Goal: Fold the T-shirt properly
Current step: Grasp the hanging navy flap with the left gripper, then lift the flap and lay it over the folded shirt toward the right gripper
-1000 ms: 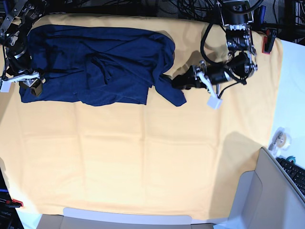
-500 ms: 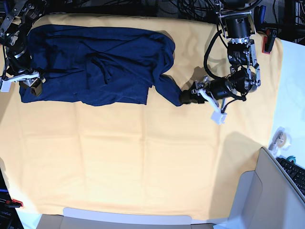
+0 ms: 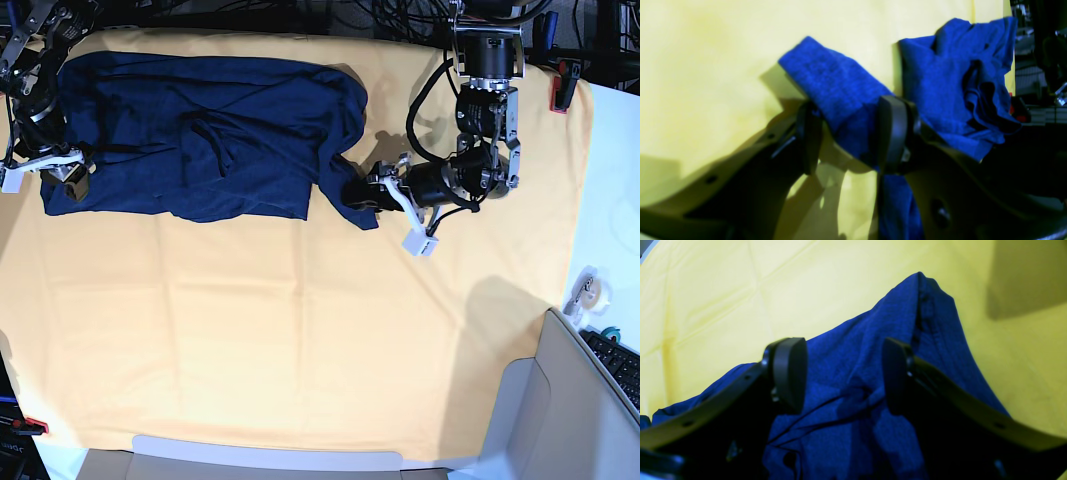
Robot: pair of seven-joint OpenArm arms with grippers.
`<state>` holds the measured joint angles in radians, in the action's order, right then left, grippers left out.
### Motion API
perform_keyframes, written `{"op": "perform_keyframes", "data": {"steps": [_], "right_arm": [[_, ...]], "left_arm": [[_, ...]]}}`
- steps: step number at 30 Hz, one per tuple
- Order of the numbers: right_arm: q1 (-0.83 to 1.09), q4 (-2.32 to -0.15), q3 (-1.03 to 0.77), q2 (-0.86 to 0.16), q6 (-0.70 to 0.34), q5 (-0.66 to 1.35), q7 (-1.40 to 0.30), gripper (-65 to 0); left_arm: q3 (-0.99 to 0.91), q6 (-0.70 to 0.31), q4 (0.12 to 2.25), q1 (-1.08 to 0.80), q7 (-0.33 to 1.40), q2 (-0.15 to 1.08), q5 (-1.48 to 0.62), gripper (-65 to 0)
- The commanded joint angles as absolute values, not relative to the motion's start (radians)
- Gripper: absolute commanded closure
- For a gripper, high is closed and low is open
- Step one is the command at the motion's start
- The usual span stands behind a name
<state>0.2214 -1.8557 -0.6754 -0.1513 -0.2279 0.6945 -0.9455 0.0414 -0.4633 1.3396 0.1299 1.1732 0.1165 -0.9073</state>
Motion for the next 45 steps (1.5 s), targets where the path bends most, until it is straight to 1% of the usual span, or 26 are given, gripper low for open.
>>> {"op": "perform_keyframes", "data": {"steps": [1, 3, 4, 5, 8, 13, 16, 18, 23, 27, 36, 38, 45], "right_arm": [[0.217, -1.873, -0.679, -0.166, -0.232, 0.708, -0.921, -34.9], [0.217, -1.873, -0.679, -0.166, -0.232, 0.708, -0.921, -34.9], [0.217, -1.873, -0.679, -0.166, -0.232, 0.708, -0.921, -34.9], [0.217, -1.873, -0.679, -0.166, -0.232, 0.708, -0.921, -34.9], [0.216, -1.873, -0.679, -0.166, -0.232, 0.708, -0.921, -34.9], [0.214, -1.871, -0.679, -0.168, -0.232, 0.707, -0.921, -34.9], [0.214, -1.871, -0.679, -0.166, -0.232, 0.707, -0.921, -34.9], [0.213, -1.871, -0.679, -0.166, -0.232, 0.707, -0.921, -34.9], [0.213, -1.871, -0.679, -0.166, -0.232, 0.707, -0.921, -34.9], [0.213, -1.873, -0.679, -0.166, -0.232, 0.708, -0.921, -34.9], [0.213, -1.870, -0.680, -0.168, -0.232, 0.707, -0.921, -34.9], [0.213, -1.870, -0.680, -0.166, -0.232, 0.707, -0.921, -34.9], [0.211, -1.870, -0.687, -0.171, -0.232, 0.702, -0.920, -34.9]], "left_arm": [[0.047, -0.463, 1.351, 0.140, 1.171, 0.120, -0.905, -21.8], [0.042, -0.463, 1.351, 0.140, 1.168, 0.120, -0.905, -12.8], [0.041, -0.463, 1.351, 0.140, 1.168, 0.120, -0.905, -5.3], [0.039, -0.463, 1.354, 0.140, 1.171, 0.120, -0.905, 0.0], [0.039, -0.469, 1.415, 0.137, 1.179, 0.122, -0.912, -0.9], [0.050, -0.470, 1.678, 0.039, 1.181, 0.120, -0.915, 0.0], [0.056, -0.470, 1.801, -0.010, 1.181, 0.117, -0.967, 0.0], [0.084, -0.470, 1.836, -0.027, 1.182, 0.120, -1.018, 0.0], [0.209, -0.470, 1.853, -0.044, 1.181, 0.120, -1.115, 0.0], [0.358, -0.470, 1.871, -0.038, 1.176, 0.124, -1.121, 0.0], [0.498, -0.467, 1.886, 0.053, 1.179, 0.133, -1.116, 0.0], [0.530, -0.467, 1.886, 0.071, 1.176, 0.124, -1.087, 0.0], [0.642, -0.466, 1.882, 0.114, 1.173, 0.028, -0.943, 0.0]]}}
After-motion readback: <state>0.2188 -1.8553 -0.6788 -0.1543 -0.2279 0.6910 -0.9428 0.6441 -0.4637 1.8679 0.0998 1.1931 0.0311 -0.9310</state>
